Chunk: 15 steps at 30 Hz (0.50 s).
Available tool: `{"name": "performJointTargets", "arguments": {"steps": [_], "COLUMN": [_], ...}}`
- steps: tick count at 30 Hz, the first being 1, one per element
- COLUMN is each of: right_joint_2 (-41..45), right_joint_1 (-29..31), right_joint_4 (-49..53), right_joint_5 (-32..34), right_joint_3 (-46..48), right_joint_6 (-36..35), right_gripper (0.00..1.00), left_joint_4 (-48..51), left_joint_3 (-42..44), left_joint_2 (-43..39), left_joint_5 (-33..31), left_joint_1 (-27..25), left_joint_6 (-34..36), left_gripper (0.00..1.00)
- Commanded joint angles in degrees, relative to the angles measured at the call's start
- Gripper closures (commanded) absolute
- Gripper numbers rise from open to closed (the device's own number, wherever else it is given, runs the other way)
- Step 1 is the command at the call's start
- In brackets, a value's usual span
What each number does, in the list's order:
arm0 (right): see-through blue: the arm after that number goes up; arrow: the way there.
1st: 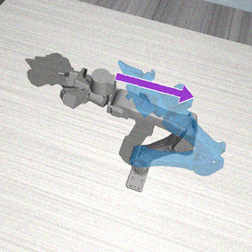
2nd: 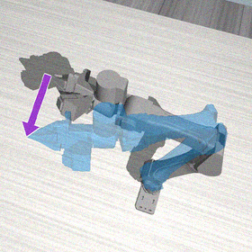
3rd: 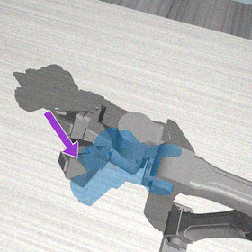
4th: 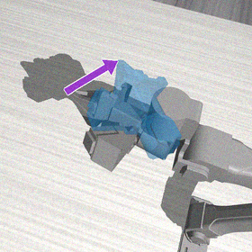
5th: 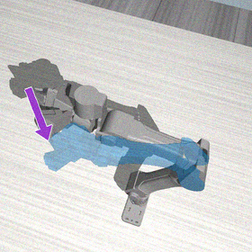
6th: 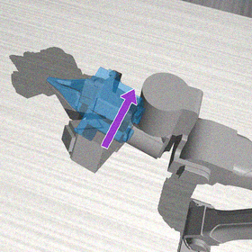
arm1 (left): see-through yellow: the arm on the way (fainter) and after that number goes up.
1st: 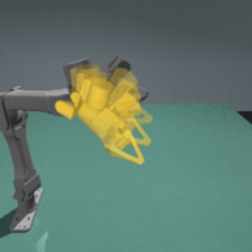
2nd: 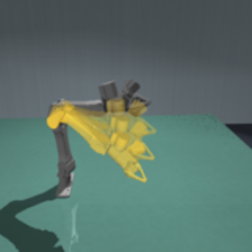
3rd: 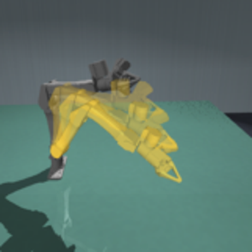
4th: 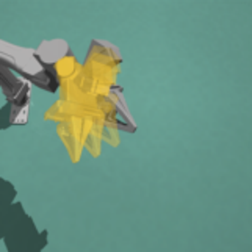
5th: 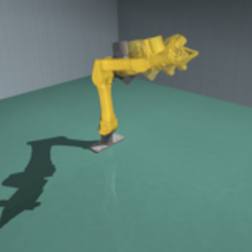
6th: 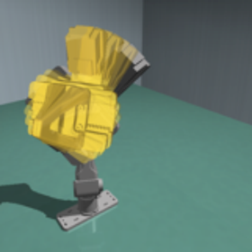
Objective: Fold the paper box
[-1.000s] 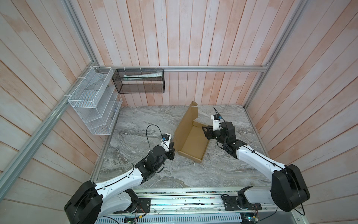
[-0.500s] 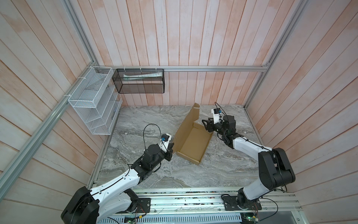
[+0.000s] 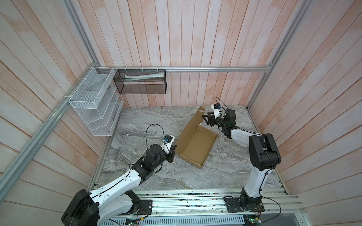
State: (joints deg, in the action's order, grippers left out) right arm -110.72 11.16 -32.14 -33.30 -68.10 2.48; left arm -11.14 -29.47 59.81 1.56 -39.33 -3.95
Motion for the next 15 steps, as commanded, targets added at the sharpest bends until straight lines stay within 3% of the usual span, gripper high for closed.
{"name": "performJointTargets", "arguments": {"steps": [1, 15], "right_joint_2": [-2.1, -5.3], "right_joint_1": [0.2, 0.2], "right_joint_4": [2.0, 9.7], "right_joint_5": [-3.6, -7.8], "right_joint_3": [-4.0, -9.0], "right_joint_6": [-3.1, -9.3], "right_gripper": [0.43, 0.43], "left_joint_4": [0.8, -0.8], "left_joint_3": [-2.0, -3.0], "left_joint_2": [-0.7, 1.5], "left_joint_5": [1.2, 2.2], "left_joint_1": [0.2, 0.3], "left_joint_6": [1.5, 2.2], "left_gripper": [1.00, 1.00]}}
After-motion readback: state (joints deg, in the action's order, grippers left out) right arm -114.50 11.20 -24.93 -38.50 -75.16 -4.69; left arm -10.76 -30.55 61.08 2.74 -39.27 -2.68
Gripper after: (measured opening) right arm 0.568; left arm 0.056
